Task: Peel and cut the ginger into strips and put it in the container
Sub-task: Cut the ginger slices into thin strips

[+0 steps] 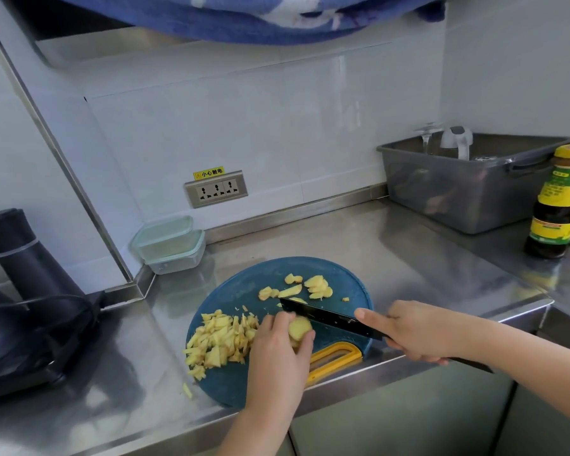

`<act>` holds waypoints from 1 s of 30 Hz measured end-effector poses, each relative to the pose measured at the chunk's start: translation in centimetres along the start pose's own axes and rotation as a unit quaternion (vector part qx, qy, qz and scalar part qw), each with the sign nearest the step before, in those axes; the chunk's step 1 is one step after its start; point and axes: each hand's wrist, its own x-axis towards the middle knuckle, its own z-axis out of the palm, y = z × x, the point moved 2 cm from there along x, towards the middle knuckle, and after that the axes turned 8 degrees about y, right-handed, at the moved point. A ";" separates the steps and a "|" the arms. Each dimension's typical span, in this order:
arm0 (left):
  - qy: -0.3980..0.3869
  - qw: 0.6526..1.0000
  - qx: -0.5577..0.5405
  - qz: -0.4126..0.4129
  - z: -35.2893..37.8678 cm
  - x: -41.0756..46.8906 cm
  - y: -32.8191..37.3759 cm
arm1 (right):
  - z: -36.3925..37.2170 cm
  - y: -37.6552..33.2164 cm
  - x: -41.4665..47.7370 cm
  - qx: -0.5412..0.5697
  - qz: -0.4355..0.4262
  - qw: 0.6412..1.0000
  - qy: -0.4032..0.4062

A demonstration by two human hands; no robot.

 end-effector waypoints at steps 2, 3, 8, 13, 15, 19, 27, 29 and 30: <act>0.003 1.000 -0.003 0.014 -0.1 -0.1 -0.1 | 0.2 0.1 -0.3 -0.009 0.021 1.000 -0.013; 0.001 1.000 -0.004 0.016 -0.1 -0.2 -0.1 | 0.3 0.1 -0.3 -0.013 0.031 0.999 -0.019; -0.008 1.000 -0.011 0.009 0.0 -0.4 -0.3 | 0.1 -0.1 -0.4 0.025 0.070 0.997 -0.034; 0.004 1.000 -0.011 0.004 0.2 -0.4 -0.3 | 0.2 -0.6 0.0 0.056 0.089 0.993 -0.050; 0.009 1.000 -0.015 0.006 0.3 -0.3 -0.3 | 0.1 -0.8 0.2 0.064 0.086 0.992 -0.063; 0.019 1.000 -0.014 0.001 0.3 -0.3 -0.3 | -0.1 -1.2 0.3 0.056 0.071 0.993 -0.075; 0.013 1.000 -0.020 -0.012 0.3 -0.2 -0.3 | -0.2 -1.7 -0.2 0.019 0.020 0.998 0.049; 0.016 1.000 -0.019 -0.008 0.4 -0.2 -0.4 | -0.2 -1.8 -0.1 0.044 0.032 0.997 0.050; 0.018 1.000 -0.020 -0.004 0.5 -0.2 -0.5 | -0.1 -1.6 0.1 0.058 0.043 0.997 0.035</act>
